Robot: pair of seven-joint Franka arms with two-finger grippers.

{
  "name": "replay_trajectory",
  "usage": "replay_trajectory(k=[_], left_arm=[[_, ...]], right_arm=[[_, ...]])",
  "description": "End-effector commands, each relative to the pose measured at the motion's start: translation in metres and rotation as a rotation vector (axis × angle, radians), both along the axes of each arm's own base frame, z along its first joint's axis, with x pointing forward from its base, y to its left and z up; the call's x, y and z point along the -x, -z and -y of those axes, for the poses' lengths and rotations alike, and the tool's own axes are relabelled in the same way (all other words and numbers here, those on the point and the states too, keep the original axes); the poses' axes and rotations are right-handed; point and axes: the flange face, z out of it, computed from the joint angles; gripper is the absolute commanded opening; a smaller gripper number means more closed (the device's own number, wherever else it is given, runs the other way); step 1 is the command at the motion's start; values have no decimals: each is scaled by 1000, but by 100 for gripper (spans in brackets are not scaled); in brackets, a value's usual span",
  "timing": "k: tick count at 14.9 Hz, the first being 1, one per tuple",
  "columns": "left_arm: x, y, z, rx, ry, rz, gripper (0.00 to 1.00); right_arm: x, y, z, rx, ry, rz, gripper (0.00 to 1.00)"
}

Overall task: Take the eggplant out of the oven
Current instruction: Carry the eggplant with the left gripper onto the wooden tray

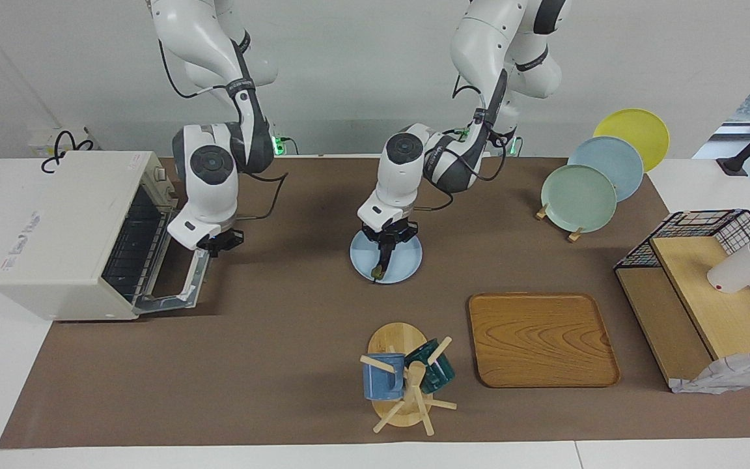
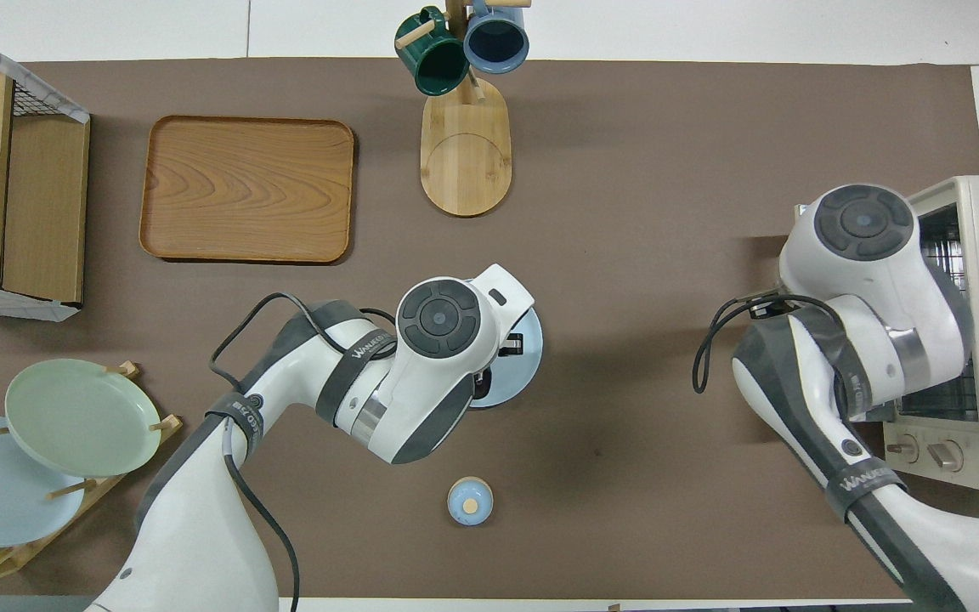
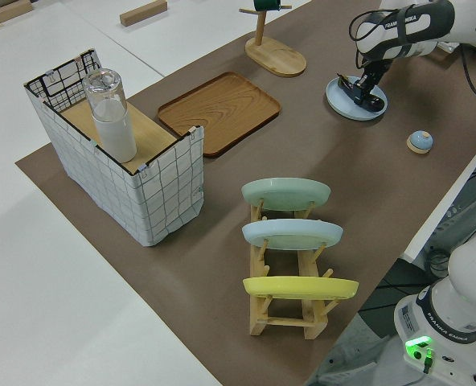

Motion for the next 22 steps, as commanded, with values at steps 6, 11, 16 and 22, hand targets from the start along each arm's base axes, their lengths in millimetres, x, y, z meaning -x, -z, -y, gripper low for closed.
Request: replay_trajectory(k=[6,11,16,22], left_arm=[[-119,-80,-136,31,-158,7,0],[-183,-72,-245,32,-148,38,0],[-235,-22,-297,26,-151,45,0],[-237,-4,-299,36,-150,94,0]], right_arm=[[-15,-60,92,41,-53,-28,0],[2,-82,124,26,-30,-65,0],[4,-157,106,-108,36,-49,5],[-3,-206,43,-293,100,20,62]])
